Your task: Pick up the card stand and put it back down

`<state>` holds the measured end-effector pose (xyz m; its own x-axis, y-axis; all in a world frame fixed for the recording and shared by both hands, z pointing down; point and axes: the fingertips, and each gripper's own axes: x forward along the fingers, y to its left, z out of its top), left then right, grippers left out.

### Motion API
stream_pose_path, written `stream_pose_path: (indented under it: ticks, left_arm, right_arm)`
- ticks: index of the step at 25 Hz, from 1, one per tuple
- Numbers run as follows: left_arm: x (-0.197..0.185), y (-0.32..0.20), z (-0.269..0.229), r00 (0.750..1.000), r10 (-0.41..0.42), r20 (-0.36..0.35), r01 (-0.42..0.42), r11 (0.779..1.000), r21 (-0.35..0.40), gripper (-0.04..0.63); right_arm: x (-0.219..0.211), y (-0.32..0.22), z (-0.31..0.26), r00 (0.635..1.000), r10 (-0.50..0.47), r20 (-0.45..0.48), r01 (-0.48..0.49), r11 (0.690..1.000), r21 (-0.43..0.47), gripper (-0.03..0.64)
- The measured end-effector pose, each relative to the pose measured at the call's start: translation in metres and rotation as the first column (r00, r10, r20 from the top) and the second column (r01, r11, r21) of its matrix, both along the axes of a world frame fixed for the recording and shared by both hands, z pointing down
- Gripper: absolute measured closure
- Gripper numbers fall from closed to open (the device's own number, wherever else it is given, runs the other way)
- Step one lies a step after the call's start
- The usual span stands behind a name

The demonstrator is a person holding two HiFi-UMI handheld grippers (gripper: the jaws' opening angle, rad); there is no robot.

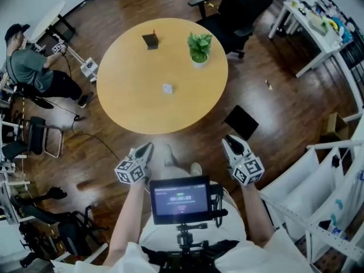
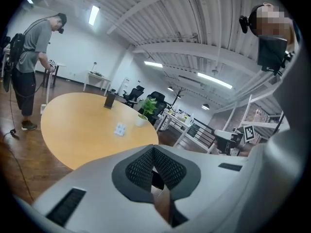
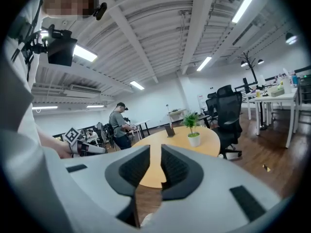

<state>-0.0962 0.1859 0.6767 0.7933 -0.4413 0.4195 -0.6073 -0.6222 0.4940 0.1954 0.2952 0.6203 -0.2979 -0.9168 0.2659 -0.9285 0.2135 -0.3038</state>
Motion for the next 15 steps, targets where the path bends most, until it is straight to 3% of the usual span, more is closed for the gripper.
stream_pose_path:
  ticks: [15]
  left_arm:
    - [-0.012, -0.101, -0.010, 0.993, 0.115, -0.012, -0.115, 0.993, -0.007, 0.595]
  right_arm:
    - [-0.048, -0.104, -0.001, 0.999, 0.035, -0.007, -0.036, 0.999, -0.022, 0.538]
